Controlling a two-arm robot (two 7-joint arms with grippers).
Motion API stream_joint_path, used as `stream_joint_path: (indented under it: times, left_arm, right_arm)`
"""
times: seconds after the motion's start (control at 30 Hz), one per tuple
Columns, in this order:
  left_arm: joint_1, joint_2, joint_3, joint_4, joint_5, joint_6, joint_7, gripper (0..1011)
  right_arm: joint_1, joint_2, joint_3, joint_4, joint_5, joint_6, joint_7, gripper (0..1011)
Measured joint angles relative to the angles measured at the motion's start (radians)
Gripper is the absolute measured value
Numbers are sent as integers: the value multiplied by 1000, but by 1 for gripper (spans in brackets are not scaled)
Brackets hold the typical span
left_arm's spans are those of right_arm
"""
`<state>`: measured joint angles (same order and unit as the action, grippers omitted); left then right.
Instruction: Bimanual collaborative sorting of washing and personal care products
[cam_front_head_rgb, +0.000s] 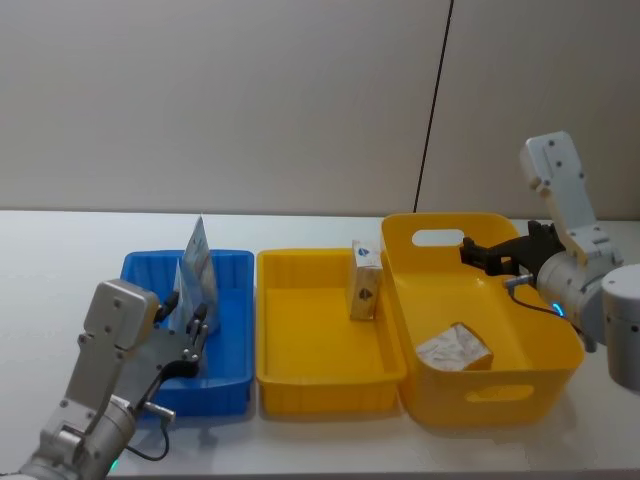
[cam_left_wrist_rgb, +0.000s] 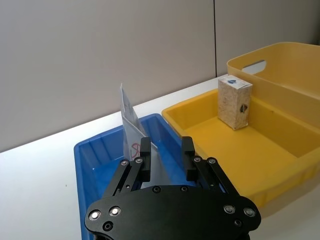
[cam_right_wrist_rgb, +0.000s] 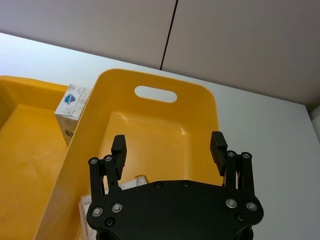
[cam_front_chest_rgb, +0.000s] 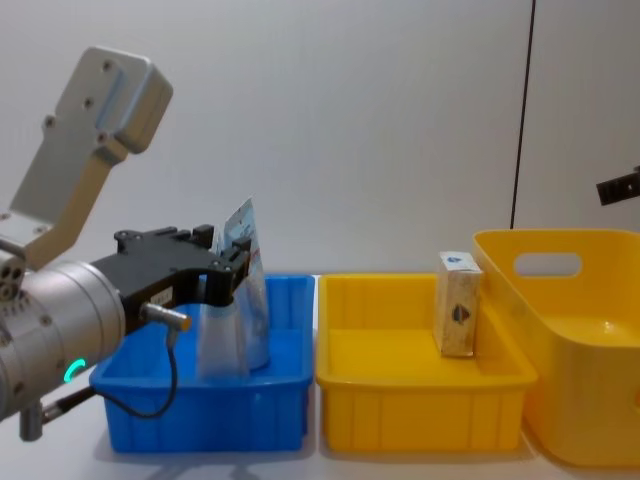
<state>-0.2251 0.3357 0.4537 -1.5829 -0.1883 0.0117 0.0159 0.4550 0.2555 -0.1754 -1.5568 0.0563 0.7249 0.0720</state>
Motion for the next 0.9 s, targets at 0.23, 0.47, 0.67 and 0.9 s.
stream_joint_path:
  times: [0.23,0.47,0.67,0.9]
  left_arm:
    - [11,-19,-6,10,17,-5,30,351]
    - [18,-31,-12,20,28,-14,49,414]
    - [21,-38,-15,24,34,-18,58,601]
    - [23,-42,-16,27,38,-21,65,813]
  right_arm:
    - [0,0,0,0,0,0,0,1004]
    - [0,0,0,0,0,0,0,1004]
    - [0,0,0,0,0,0,0,1004]
    - [0,0,0,0,0,0,0,1004]
